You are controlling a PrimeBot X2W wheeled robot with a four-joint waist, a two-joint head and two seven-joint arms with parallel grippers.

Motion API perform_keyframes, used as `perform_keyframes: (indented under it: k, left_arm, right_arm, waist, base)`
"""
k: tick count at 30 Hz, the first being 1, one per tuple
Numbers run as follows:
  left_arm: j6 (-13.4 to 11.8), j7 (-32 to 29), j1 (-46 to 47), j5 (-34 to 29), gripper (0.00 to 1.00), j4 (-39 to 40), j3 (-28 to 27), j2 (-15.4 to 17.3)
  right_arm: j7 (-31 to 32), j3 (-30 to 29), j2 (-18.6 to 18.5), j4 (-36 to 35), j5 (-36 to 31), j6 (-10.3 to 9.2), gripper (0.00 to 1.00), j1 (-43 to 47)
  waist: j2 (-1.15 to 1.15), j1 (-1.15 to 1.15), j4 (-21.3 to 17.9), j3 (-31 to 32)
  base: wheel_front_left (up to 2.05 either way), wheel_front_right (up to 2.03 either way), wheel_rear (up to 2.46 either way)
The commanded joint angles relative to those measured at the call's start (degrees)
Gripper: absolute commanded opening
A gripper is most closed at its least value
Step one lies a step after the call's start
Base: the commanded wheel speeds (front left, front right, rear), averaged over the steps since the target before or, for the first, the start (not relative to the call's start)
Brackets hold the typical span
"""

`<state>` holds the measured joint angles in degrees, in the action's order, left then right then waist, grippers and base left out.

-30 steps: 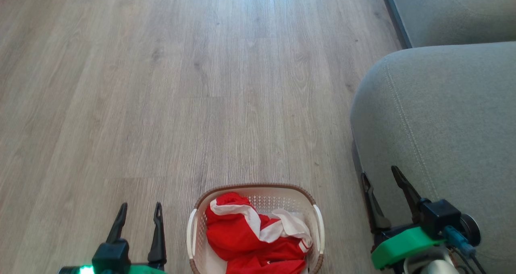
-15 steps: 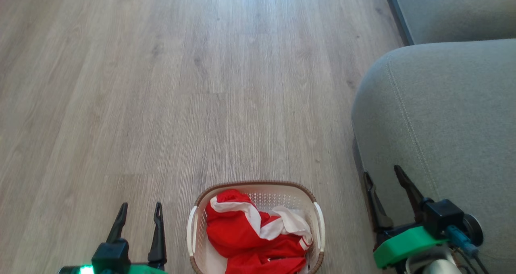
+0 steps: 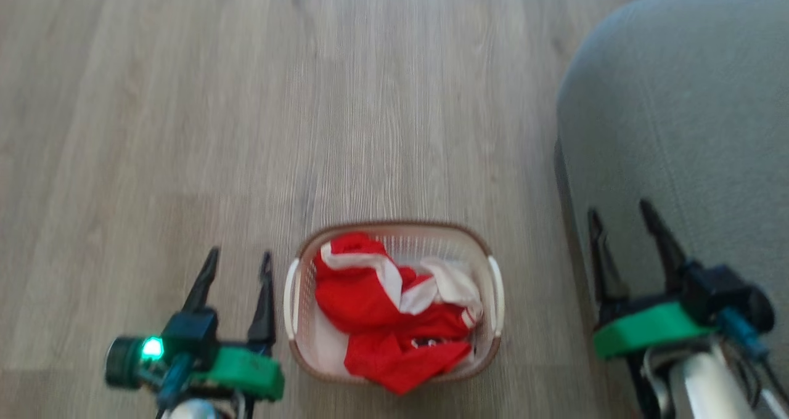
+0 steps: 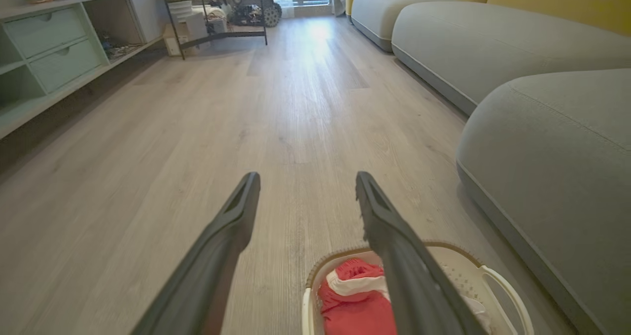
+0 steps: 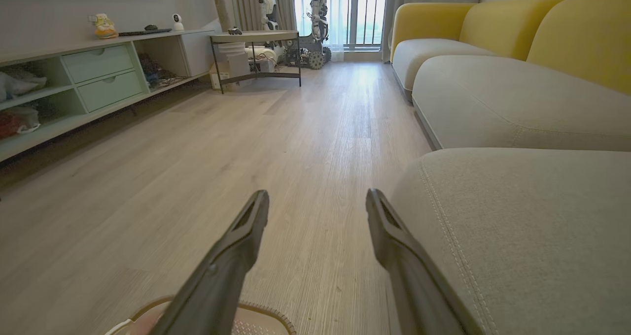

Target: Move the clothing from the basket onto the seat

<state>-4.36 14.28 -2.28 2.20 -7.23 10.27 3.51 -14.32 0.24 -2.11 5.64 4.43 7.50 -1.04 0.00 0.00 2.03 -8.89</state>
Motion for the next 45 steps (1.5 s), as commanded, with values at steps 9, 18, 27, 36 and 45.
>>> perform_keyframes:
  k: [9,18,27,36,45]
  left_arm:
    - [2.8,0.7,12.7,-3.7,1.00,-7.6,4.9,-0.3]
    - [6.3,0.7,25.1,-5.1,1.00,-24.5,11.6,-0.5]
    - [7.7,0.7,36.9,-4.4,1.00,-38.0,21.6,-0.6]
    - [6.4,0.7,43.8,0.6,1.00,-45.8,31.2,-0.6]
    - [3.8,0.1,48.2,4.5,1.00,-52.5,36.3,-0.6]
  right_arm:
    - [-0.7,-2.1,-0.8,-5.5,-2.5,-0.01,1.00,-9.1]
    - [-0.7,-3.3,-0.8,-9.5,-4.5,-0.01,1.00,-14.5]
    - [-0.7,-3.1,-0.8,-15.3,-4.7,-0.01,1.00,-18.7]
    - [-0.7,-2.6,-0.8,-19.3,-3.0,-0.01,1.00,-20.0]
    - [-0.7,-2.2,-0.8,-20.3,-2.0,-0.01,1.00,-20.3]
  waist:
    - [0.00,0.00,0.0,-15.4]
    - [0.00,0.00,-0.4,-24.5]
    - [0.00,0.00,-3.0,-33.0]
    - [0.00,0.00,-5.8,-38.2]
    - [0.00,0.00,-7.6,-40.7]
  base:
    - [0.00,0.00,0.00]
    - [0.00,0.00,0.00]
    - [0.00,0.00,0.00]
    - [0.00,0.00,0.00]
    - [0.00,0.00,0.00]
